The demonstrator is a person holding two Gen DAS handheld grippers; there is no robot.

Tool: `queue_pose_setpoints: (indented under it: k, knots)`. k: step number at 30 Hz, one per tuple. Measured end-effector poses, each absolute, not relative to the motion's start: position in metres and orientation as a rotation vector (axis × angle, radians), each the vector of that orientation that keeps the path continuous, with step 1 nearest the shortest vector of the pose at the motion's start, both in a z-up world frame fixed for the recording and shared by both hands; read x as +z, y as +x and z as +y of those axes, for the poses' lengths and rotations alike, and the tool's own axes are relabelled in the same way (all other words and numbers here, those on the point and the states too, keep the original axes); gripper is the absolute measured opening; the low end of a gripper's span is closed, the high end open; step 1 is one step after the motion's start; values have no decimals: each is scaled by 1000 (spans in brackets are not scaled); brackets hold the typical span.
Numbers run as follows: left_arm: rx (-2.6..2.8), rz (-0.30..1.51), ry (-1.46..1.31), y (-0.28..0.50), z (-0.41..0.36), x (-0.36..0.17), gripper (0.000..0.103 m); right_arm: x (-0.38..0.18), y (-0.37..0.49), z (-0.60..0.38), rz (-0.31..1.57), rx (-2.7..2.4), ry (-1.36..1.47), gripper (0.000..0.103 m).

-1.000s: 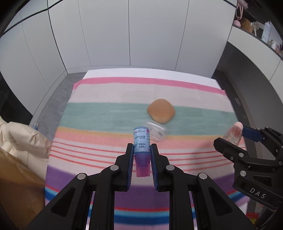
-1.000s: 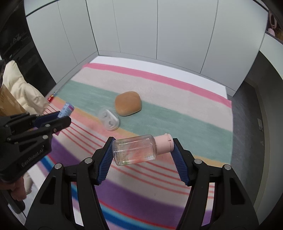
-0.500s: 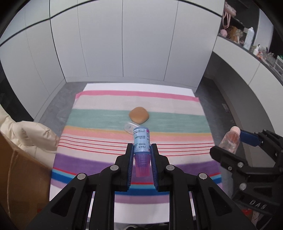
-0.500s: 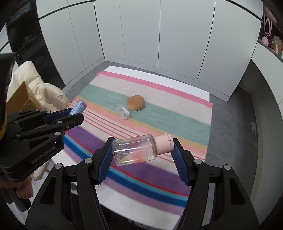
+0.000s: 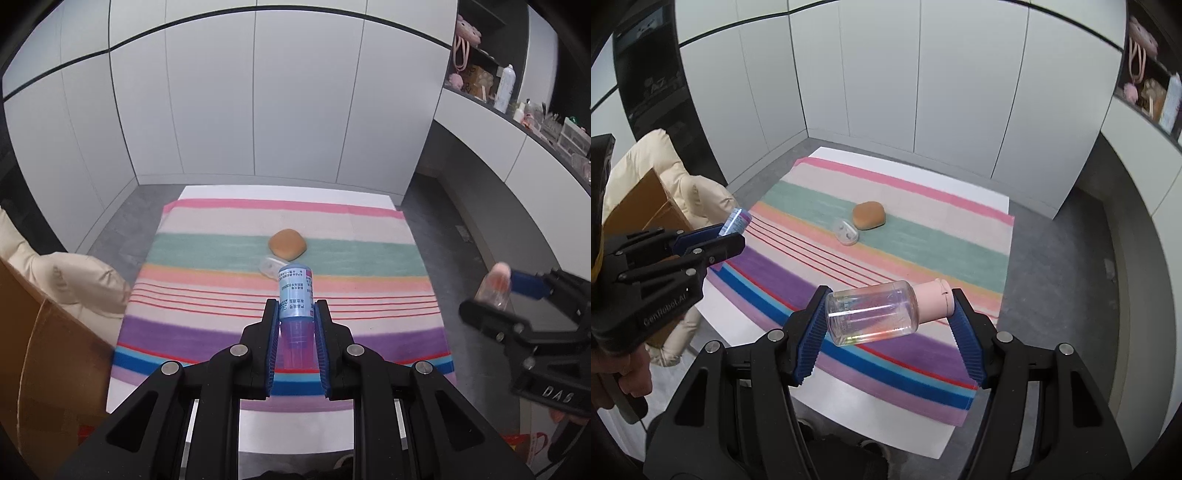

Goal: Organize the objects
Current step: 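Carry the purple tube with the left tool while the right tool carries the bottle toward the box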

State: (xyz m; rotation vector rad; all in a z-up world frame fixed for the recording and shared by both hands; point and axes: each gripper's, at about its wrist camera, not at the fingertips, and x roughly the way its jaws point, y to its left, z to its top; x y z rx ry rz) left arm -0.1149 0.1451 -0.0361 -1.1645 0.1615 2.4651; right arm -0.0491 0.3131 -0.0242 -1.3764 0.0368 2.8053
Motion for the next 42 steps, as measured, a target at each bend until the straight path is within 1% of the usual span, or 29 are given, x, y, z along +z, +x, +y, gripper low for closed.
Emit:
queue_pose_setpoints:
  k: [3,8,11,14,19,23,42]
  knots:
    - [2459,175,-1143,-115,149,-34,19,-26,-51,313,30,2796,-1393,66]
    - [2454,158,-1118,-115,152,-28,19,-16,-54,307,21,2848,-1340,66]
    - [2465,164,-1105,-114,150,-26,19,-21,-57,303,5,2834,-1367,66]
    - [2480,170,-1107,-116,146,-28,19,-21,-61,304,54,2842,-1367,66]
    - [2494,165,-1112,-117,134,-29,19,-21,-65,298,77,2842,-1367,66]
    - [2520,157,-1103,-117,120,-25,19,-20,-71,288,104,2863,-1374,66]
    - [2677,50,-1134,-123,23,-18,19,-22,-106,209,43,2960,-1409,66]
